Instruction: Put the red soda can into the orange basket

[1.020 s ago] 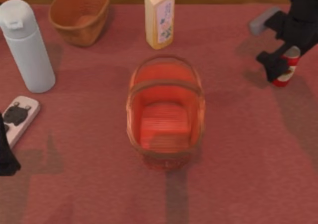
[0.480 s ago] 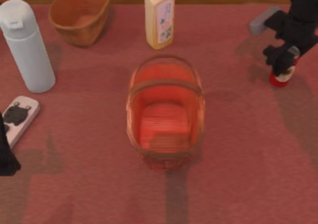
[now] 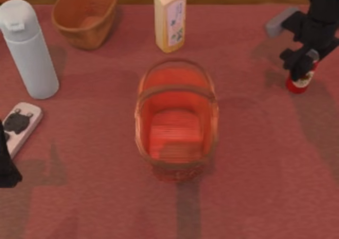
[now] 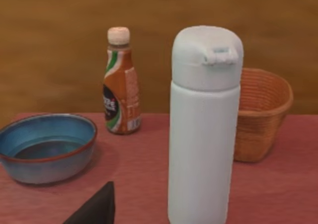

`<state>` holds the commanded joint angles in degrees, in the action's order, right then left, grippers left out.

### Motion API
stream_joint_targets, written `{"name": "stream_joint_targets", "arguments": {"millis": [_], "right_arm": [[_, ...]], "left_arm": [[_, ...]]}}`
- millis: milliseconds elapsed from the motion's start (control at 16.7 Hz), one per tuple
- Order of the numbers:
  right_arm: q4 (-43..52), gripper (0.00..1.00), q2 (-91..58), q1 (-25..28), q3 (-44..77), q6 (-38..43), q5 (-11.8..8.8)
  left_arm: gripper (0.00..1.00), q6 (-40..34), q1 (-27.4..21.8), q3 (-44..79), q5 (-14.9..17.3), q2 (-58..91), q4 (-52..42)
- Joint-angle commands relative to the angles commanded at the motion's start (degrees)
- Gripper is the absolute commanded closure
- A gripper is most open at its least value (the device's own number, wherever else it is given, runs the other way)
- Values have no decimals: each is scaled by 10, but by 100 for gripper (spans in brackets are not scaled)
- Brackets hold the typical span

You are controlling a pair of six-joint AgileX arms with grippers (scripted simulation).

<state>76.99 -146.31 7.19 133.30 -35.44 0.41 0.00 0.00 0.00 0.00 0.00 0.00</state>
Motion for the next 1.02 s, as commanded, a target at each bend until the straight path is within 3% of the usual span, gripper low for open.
{"name": "stream_joint_targets", "arguments": {"millis": [300, 480, 720, 1020], "right_arm": [[0, 100, 0, -2, 0, 1, 0], [-34, 100, 4, 4, -17, 11, -22], [-157, 100, 23, 19, -78, 51, -94], [-422, 100, 84, 45, -201, 130, -232]], "left_arm": [[0, 0, 0, 0, 0, 0, 0], [0, 0, 0, 0, 0, 0, 0], [0, 0, 0, 0, 0, 0, 0], [0, 0, 0, 0, 0, 0, 0]]}}
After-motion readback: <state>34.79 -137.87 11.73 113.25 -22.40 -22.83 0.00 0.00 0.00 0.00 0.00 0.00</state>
